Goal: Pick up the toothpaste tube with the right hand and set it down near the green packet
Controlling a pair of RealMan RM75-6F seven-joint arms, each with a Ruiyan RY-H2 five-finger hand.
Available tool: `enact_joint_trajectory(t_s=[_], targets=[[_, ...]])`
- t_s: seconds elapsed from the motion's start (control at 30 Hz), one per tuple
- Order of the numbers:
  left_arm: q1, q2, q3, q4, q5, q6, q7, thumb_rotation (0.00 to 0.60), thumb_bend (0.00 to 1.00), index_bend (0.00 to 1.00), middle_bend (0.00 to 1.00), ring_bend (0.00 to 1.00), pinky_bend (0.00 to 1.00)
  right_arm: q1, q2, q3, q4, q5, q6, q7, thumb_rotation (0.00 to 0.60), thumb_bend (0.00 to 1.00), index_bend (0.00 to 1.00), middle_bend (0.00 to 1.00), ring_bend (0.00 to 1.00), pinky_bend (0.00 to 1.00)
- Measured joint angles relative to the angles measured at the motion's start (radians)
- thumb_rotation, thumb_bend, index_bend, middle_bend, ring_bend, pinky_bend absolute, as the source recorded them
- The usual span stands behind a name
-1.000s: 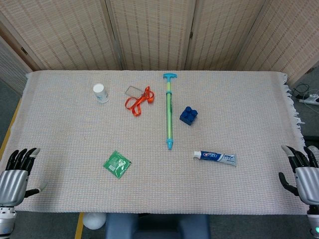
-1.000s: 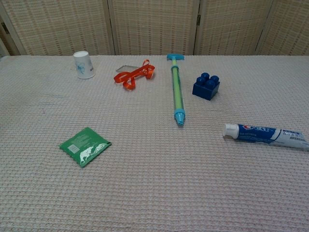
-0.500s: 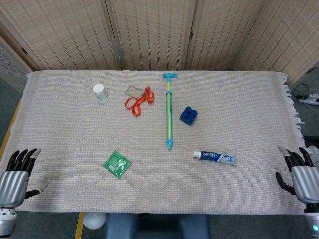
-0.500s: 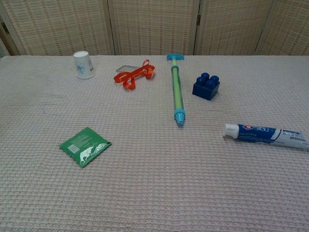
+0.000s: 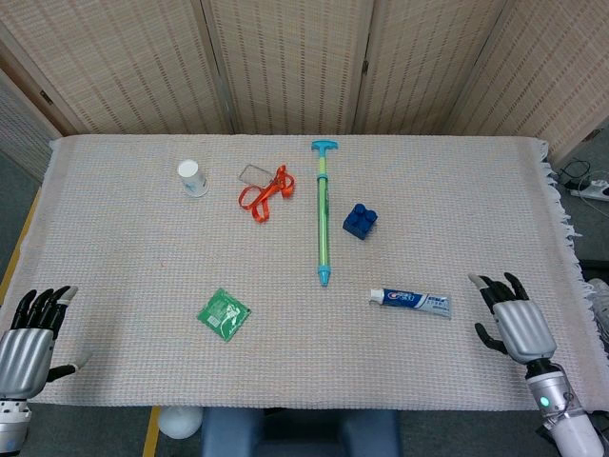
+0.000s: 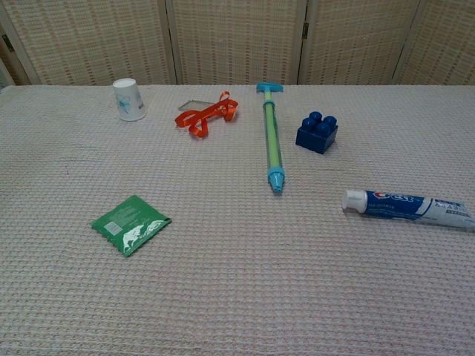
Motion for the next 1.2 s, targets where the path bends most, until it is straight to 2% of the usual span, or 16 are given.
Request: enact_joint_trajectory(t_s=[0.33, 0.73, 1.03, 1.2], targets=[[0.001, 0.007, 0.002, -0.005, -0.005, -0.007, -0.006, 0.600, 0.19, 0.04, 0.13, 0.13, 0.00, 0.113, -0.142, 0.033, 0.101, 0.088, -0.141, -0.059, 0.600, 0.36, 0.00, 0.15, 0.16, 0.06], [-0.003, 0.008, 0.000, -0.008, -0.008, -0.016, -0.013, 0.600, 0.19, 0.04, 0.13, 0.13, 0.00, 0.185, -0.247, 0.045, 0.235, 0.149, -0.234, -0.057, 0.600, 0.36, 0.00, 0.15, 0.16, 0.06], [-0.002, 0.007, 0.000, -0.010, -0.014, -0.019, -0.006, 0.600, 0.19, 0.03, 0.13, 0.13, 0.00, 0.243, -0.302, 0.071, 0.340, 0.199, -0.291, -0.048, 0.600, 0.36, 0.00, 0.15, 0.16, 0.06], [0.000, 0.009, 0.000, -0.012, -0.019, -0.020, -0.003, 0.600, 0.19, 0.03, 0.13, 0.13, 0.00, 0.264, -0.294, 0.075, 0.342, 0.204, -0.311, -0.045, 0.600, 0.36, 0.01, 0.17, 0.17, 0.06]])
